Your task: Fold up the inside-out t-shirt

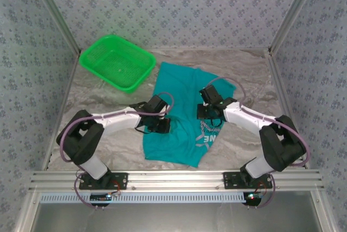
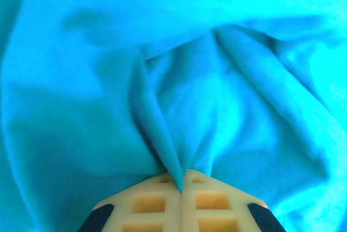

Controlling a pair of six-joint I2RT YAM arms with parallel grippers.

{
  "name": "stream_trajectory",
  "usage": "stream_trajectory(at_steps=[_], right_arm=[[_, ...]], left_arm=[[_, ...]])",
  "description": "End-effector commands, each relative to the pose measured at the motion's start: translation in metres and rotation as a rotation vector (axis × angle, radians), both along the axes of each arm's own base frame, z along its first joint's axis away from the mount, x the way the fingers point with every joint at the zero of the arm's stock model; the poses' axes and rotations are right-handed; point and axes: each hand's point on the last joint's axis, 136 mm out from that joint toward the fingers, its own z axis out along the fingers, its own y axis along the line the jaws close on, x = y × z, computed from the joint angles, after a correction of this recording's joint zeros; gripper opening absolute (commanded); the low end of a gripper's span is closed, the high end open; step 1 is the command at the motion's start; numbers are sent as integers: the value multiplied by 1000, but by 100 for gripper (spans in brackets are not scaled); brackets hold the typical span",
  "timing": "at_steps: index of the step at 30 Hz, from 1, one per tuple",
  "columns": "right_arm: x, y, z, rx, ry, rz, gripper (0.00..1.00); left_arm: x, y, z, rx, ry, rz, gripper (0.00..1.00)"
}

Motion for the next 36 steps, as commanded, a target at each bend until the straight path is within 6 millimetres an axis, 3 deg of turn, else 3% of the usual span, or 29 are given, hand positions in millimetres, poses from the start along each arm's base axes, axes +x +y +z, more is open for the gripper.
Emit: stream_trajectory(at_steps=[1,3,8,11,14,15,16,18,19,21,24,27,30,33,36], right_arm=[[-23,31,17,102,11,198,11],[-45,58,30,140,16,322,26],[-84,100,28,169,65,426,33],[-83,106,9,128,93,377,41],[-80,114,-9,76,107,372,41],[-79,118,-14,73,118,374,39],[-77,120,-17,58,115,372,29],[-73,117,-18,30,92,358,3],[-72,113,-15,29,82,354,0],[-75,98,-11,39,77,340,0],[-81,58,-20,24,120,265,0],[-95,37,-41,-7,173,271,0],[-108,52,-46,28,182,365,0],[-113,71,-29,60,138,470,4],[-106,75,-3,81,73,498,29]], left_arm=[[-16,-19,31,-177,-3,-132,0],[-14,-11,32,-167,-15,-110,0],[0,10,21,-163,0,-22,1],[1,8,16,-198,9,-28,0],[-1,4,14,-229,27,-40,0],[-2,3,14,-238,28,-46,0],[-2,4,13,-239,27,-44,0],[-2,5,14,-250,29,-36,0],[-1,9,12,-247,33,-15,0],[5,24,6,-215,44,60,0],[13,55,-15,-146,86,182,0],[14,67,-28,-133,116,231,11],[15,58,-22,-185,120,205,31],[17,46,-1,-241,85,147,43],[16,34,28,-221,-1,49,45]])
